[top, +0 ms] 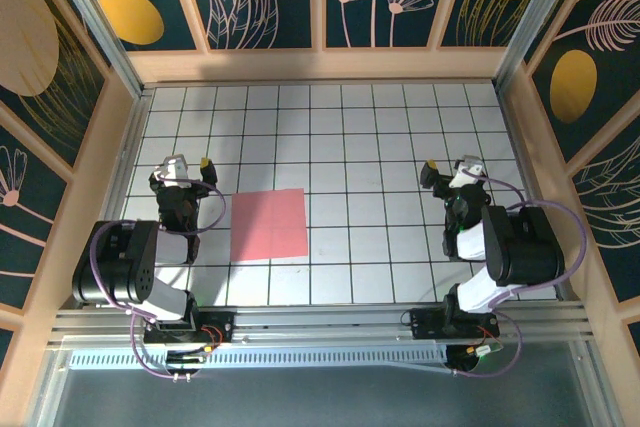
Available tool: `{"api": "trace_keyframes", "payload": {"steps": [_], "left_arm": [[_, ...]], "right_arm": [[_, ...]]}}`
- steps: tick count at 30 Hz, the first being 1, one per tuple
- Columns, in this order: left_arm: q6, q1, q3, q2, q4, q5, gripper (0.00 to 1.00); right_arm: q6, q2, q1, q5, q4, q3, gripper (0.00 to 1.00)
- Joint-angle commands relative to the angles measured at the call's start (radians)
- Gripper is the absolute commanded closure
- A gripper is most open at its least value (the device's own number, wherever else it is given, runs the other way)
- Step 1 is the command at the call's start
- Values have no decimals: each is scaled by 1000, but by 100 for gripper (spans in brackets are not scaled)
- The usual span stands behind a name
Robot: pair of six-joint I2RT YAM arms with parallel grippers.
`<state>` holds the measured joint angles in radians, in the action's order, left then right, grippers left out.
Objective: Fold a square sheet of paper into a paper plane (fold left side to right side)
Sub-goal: Move the square sheet of paper to the center of the table.
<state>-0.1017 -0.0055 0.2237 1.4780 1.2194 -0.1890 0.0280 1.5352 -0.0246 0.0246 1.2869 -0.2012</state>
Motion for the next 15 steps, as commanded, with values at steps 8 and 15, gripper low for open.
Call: {"api": "trace_keyframes", "payload": {"steps": [8, 15], "left_arm": [[-324, 6, 280, -371, -811, 2, 1], [-515, 6, 384, -349, -1199, 370, 16]], "right_arm": [[173, -407, -11, -55, -577, -135, 1], [361, -547, -21, -265, -856, -206, 1]]}}
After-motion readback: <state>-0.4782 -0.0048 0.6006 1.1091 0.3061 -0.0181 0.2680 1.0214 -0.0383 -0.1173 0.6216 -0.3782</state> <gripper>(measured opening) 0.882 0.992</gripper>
